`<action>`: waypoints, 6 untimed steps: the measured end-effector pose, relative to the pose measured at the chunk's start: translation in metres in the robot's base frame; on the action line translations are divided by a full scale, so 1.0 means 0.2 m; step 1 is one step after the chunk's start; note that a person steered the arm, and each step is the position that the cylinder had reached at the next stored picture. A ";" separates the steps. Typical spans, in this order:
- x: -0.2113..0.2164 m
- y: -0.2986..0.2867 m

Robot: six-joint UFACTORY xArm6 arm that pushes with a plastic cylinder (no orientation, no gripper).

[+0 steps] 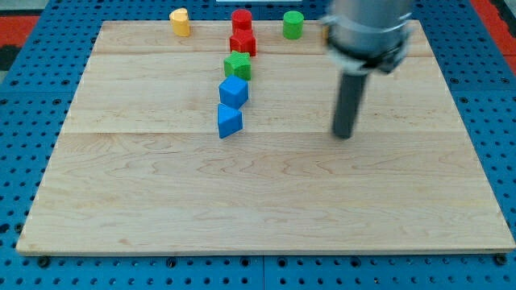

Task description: Push the yellow hexagon closer to the green circle

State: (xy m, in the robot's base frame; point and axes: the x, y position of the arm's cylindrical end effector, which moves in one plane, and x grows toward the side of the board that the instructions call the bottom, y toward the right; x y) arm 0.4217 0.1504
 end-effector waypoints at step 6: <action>-1.15 -0.11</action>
